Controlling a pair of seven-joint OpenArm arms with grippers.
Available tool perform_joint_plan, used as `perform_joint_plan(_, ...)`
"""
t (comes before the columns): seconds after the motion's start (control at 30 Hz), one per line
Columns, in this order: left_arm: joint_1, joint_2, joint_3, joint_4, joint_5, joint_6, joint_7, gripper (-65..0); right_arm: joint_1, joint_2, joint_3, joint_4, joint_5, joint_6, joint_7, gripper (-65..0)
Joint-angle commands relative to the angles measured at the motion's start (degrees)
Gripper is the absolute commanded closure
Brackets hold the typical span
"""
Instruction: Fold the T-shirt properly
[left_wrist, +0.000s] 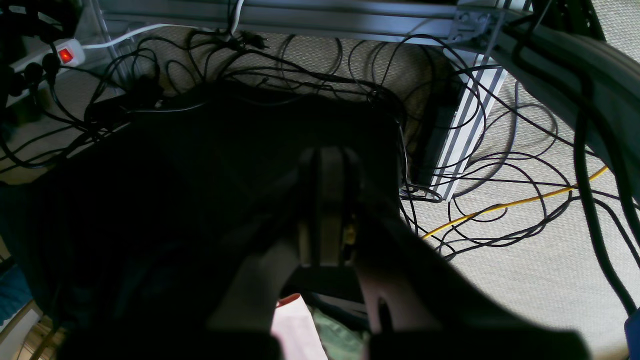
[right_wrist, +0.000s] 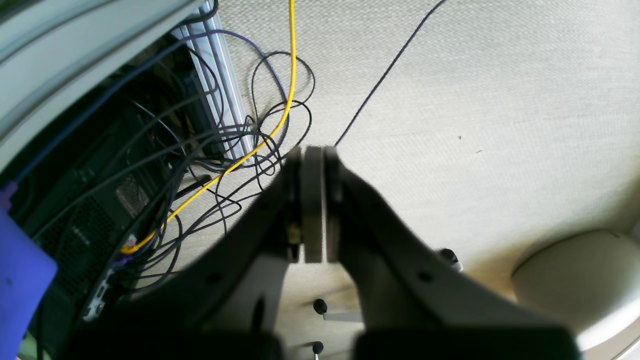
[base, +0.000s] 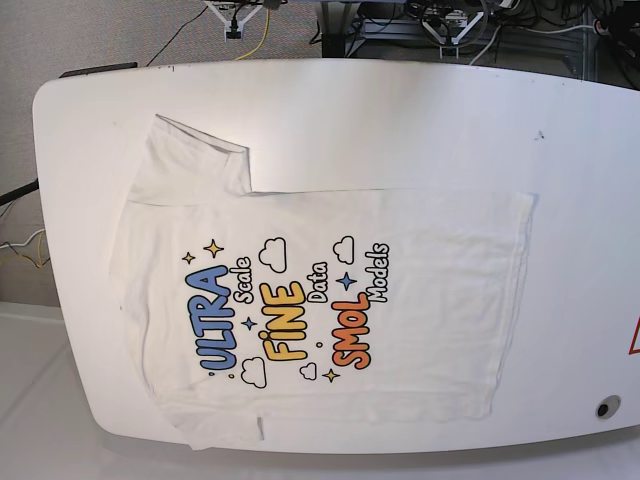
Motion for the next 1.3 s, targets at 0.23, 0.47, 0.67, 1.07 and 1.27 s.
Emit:
perform_joint_plan(0.23,0.43,-0.05,0.41,0.33,0.14,0.74,0.54,-0.9,-1.26,1.47,0.03,0.36,0.38,-0.60,2.59,0.0)
perform_joint_plan(0.47,0.65,-0.12,0.50,0.03,0.56,0.53,0.59,-0.6,-1.71,1.35,-0.19,0.80,-0.02,-0.36,2.36,0.0)
perform_joint_plan(0.67,0.64,-0.18,0.44,0.01,0.58,0.58,0.54,-0.7,-2.14,1.29,-0.20,0.87,0.00,-0.15,2.48,0.0)
perform_joint_plan(1.07,0.79,-0.27,0.49,0.01,0.78,0.29,0.55,-0.3,-2.03,1.18,-0.14,1.30,-0.25,-0.22,2.40,0.0)
perform_joint_plan(1.27,0.60,-0.23,0.49,0.01,0.87,0.49,0.64,-0.2,-1.69,1.12,-0.13,1.27,-0.42,-0.03,2.39,0.0)
